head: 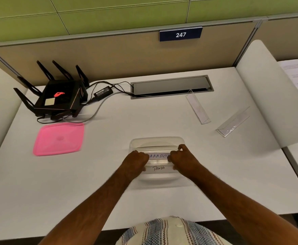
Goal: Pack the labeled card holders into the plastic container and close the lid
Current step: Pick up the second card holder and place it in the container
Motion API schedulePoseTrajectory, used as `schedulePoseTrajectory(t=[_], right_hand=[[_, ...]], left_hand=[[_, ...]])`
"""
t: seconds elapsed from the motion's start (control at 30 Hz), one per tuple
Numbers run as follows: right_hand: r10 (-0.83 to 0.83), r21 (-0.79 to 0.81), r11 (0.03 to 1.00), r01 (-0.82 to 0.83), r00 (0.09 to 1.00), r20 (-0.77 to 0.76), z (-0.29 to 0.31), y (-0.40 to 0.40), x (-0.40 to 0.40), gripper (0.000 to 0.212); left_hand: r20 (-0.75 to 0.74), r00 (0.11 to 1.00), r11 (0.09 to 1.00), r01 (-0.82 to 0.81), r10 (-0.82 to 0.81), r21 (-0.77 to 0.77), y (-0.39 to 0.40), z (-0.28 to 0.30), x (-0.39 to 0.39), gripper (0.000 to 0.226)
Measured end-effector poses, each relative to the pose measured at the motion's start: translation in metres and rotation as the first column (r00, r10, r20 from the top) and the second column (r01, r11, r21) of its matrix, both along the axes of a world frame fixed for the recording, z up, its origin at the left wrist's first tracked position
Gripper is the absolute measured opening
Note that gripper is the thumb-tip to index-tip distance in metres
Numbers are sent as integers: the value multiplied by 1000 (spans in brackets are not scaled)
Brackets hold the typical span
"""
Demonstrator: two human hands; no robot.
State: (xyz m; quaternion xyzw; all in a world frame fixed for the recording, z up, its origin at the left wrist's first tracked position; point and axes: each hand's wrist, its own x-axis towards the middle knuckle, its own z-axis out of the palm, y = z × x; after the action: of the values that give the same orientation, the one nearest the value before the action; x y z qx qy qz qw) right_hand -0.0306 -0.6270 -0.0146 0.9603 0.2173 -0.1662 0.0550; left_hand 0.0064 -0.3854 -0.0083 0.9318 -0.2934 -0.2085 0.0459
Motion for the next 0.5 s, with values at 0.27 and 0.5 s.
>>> schedulePoseTrajectory(t=[0.27,0.5], right_hand=[[48,-45,998,-46,998,29,-3,0,-1,27],[-69,232,972,40,991,117,6,-6,2,32]], left_hand=[[18,1000,993,17,-19,117,-9,-3,4,35],[151,988,999,32,-37,31,-25,10,16,36]])
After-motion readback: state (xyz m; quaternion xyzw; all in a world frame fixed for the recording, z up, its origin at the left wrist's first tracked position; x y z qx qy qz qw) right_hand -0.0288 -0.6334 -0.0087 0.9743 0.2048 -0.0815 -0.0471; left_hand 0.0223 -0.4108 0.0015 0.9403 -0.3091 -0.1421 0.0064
